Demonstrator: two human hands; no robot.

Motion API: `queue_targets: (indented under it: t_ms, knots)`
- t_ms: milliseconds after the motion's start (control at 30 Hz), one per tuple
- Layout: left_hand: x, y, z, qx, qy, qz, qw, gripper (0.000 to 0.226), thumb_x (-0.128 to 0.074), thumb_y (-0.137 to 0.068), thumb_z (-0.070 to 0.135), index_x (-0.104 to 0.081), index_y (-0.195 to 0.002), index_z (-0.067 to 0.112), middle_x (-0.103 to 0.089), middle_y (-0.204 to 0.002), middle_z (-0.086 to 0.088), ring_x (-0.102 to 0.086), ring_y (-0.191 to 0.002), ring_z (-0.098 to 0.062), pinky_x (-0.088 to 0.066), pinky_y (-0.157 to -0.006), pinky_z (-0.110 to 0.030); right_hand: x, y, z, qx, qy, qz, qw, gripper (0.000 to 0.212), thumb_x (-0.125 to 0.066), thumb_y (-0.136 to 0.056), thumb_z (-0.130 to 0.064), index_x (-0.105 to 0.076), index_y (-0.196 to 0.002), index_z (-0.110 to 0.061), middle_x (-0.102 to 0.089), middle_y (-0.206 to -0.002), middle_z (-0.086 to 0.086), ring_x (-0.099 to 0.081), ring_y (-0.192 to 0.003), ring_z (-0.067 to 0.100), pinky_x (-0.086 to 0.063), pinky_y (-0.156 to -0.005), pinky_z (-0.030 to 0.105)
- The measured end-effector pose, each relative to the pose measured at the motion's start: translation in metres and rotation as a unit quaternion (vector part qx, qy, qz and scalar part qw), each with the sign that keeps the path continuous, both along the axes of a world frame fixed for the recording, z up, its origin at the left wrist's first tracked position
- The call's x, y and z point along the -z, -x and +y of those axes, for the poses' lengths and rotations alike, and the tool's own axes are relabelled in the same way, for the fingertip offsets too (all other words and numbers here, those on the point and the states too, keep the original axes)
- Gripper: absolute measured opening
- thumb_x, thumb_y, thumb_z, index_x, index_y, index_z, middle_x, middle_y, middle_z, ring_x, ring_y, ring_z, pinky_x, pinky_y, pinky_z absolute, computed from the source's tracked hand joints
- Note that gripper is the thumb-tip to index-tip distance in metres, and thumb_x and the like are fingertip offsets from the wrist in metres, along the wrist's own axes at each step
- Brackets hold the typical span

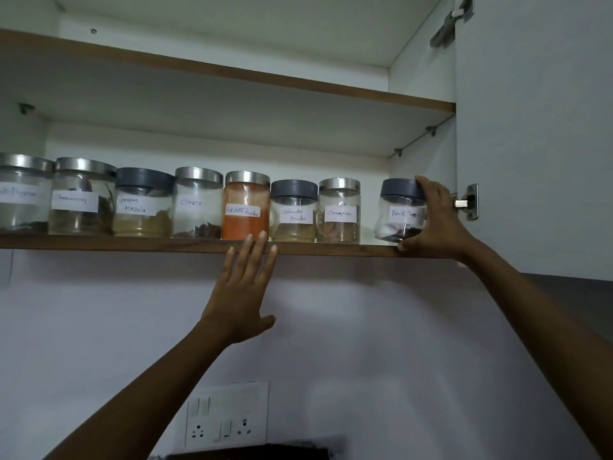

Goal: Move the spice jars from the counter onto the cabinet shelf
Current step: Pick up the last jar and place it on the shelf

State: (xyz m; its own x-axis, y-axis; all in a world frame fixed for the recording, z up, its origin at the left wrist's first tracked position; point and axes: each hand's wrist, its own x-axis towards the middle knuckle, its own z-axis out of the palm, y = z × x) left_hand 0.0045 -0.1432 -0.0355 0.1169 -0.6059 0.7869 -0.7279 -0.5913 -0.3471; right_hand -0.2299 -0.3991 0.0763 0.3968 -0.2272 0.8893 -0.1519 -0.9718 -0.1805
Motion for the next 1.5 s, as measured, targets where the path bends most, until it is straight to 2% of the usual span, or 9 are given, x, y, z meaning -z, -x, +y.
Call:
queue_targets:
  t_ms: [233, 433, 667, 800, 1033, 1133, 1233, 1367, 1500]
  knots:
    - [-0.002, 0.010, 0.005, 0.014, 0.003, -0.005, 1.000, 0.119, -0.071, -0.065, 0.059, -0.003, -0.147, 0.007, 0.000, -0.155, -0.021, 0.003, -0.142, -0.040, -0.002, -0.113, -0.052, -0.009, -0.012, -0.009, -0.033, -0.020, 0.080, 0.996, 0.123, -0.086, -0.049, 0.001, -0.013, -0.146, -0.018, -0.010, -0.151, 0.009, -0.025, -0.134, 0.027, -0.033, -0.107, 0.041]
    - [-0.002, 0.008, 0.003, 0.015, 0.004, -0.003, 1.000, 0.120, -0.070, -0.063, 0.060, -0.001, -0.146, 0.008, 0.002, -0.155, -0.020, 0.004, -0.142, -0.041, 0.000, -0.113, -0.052, -0.008, -0.027, -0.009, -0.062, -0.066, 0.058, 0.994, 0.113, -0.085, -0.060, -0.008, -0.012, -0.145, -0.022, -0.007, -0.151, 0.011, -0.022, -0.136, 0.028, -0.031, -0.108, 0.039]
    - [-0.001, 0.003, -0.002, 0.022, -0.002, 0.001, 1.000, 0.122, -0.067, -0.063, 0.063, 0.006, -0.145, 0.010, 0.010, -0.154, -0.018, 0.012, -0.142, -0.039, 0.006, -0.113, -0.051, 0.002, -0.044, 0.000, -0.046, -0.103, 0.012, 0.994, 0.108, -0.077, -0.070, -0.010, -0.004, -0.147, -0.031, -0.016, -0.145, 0.014, -0.037, -0.105, 0.019, -0.035, -0.085, 0.029]
    - [0.001, -0.001, -0.004, 0.014, 0.003, 0.006, 1.000, 0.122, -0.055, -0.069, 0.070, 0.029, -0.139, 0.015, 0.032, -0.149, -0.014, 0.032, -0.137, -0.034, 0.023, -0.109, -0.046, 0.003, -0.049, 0.005, -0.032, -0.095, 0.019, 0.995, 0.110, -0.076, -0.072, -0.013, 0.003, -0.148, -0.031, -0.013, -0.147, 0.015, -0.042, -0.115, 0.030, -0.035, -0.087, 0.030]
    - [-0.001, 0.002, -0.002, 0.015, -0.002, 0.022, 1.000, 0.121, -0.053, -0.071, 0.068, 0.036, -0.135, 0.017, 0.039, -0.146, -0.012, 0.038, -0.134, -0.032, 0.027, -0.106, -0.044, 0.011, -0.050, 0.012, -0.041, -0.107, 0.007, 0.993, 0.111, -0.073, -0.074, -0.012, 0.008, -0.148, -0.030, -0.005, -0.151, 0.013, -0.040, -0.123, 0.032, -0.036, -0.090, 0.031]
    - [-0.002, 0.003, 0.000, 0.008, -0.010, 0.021, 1.000, 0.120, -0.053, -0.073, 0.067, 0.037, -0.134, 0.016, 0.040, -0.146, -0.012, 0.038, -0.134, -0.032, 0.029, -0.105, -0.043, 0.017, -0.047, 0.024, 0.037, -0.081, -0.011, 0.996, 0.108, -0.075, -0.071, -0.026, 0.001, -0.148, -0.028, 0.004, -0.154, 0.010, -0.040, -0.123, 0.039, -0.041, -0.095, 0.043]
    - [-0.003, 0.003, 0.004, -0.016, -0.031, 0.008, 0.999, 0.117, -0.051, -0.077, 0.065, 0.039, -0.133, 0.016, 0.041, -0.146, -0.013, 0.038, -0.134, -0.033, 0.026, -0.106, -0.044, 0.022, -0.045, 0.039, 0.159, 0.016, -0.053, 0.986, 0.094, -0.072, -0.070, -0.040, -0.019, -0.145, -0.019, -0.008, -0.153, 0.014, -0.031, -0.126, 0.040, -0.035, -0.096, 0.051]
    - [-0.010, 0.006, 0.022, 0.032, -0.046, 0.013, 0.998, 0.091, -0.049, -0.090, 0.044, 0.020, -0.144, 0.019, 0.032, -0.150, -0.006, 0.025, -0.142, -0.027, 0.015, -0.112, -0.039, 0.024, -0.048, 0.064, 0.214, 0.136, -0.059, 0.966, 0.068, -0.067, -0.075, -0.034, -0.043, -0.133, -0.010, -0.030, -0.144, 0.019, -0.041, -0.117, 0.039, -0.036, -0.091, 0.049]
    - [-0.020, 0.003, 0.066, 0.100, -0.016, -0.019, 0.995, 0.059, -0.060, -0.087, 0.020, -0.041, -0.142, 0.013, -0.030, -0.152, -0.011, -0.019, -0.144, -0.030, -0.011, -0.116, -0.045, 0.027, -0.060, 0.095, 0.233, 0.212, -0.021, 0.949, 0.048, -0.067, -0.076, -0.030, -0.056, -0.117, -0.008, -0.047, -0.131, 0.022, -0.048, -0.112, 0.039, -0.037, -0.090, 0.049]
